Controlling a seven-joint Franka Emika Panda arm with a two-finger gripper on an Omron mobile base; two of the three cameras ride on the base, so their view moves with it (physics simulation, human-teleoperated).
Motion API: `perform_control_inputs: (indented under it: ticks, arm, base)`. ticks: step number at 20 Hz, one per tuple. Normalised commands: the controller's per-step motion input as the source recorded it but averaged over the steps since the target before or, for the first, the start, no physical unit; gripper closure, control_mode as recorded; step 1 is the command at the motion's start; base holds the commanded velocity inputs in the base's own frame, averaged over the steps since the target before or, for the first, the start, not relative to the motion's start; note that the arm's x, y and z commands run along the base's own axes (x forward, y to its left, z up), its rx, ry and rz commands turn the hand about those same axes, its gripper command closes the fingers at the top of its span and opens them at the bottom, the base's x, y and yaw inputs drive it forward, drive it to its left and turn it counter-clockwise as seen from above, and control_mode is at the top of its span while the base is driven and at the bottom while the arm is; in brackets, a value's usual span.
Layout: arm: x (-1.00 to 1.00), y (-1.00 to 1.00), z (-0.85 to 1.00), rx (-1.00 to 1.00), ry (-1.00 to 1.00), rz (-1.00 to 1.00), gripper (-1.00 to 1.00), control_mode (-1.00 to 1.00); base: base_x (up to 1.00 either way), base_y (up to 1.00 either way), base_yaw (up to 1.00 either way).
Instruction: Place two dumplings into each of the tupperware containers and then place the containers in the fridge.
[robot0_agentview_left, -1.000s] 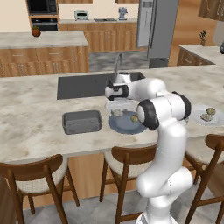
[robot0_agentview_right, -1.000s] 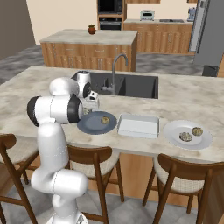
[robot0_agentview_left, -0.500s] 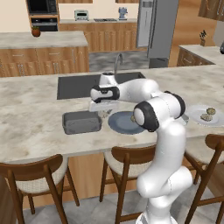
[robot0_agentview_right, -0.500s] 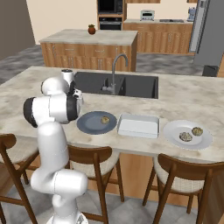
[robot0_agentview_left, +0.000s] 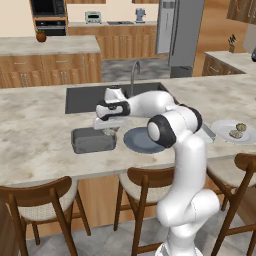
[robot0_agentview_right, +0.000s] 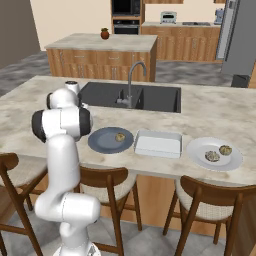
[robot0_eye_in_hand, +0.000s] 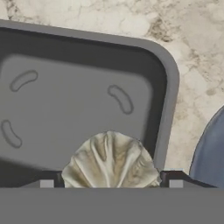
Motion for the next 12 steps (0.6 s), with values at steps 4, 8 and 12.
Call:
perform_control_inputs:
  ticks: [4,8,12]
  arm:
    - [0.08,0.19,-0.35,0.00,0.00,0.00,-1.00,-1.00]
    - [0.09,0.01,-0.03,0.00,0.00,0.00,-1.00,-1.00]
    - [0.01,0.00,0.00,0.00,0.00,0.00,-1.00,-1.00]
  base:
    - [0.00,0.00,0.00]
    - [0.00,0.00,0.00]
    - [0.00,0.00,0.00]
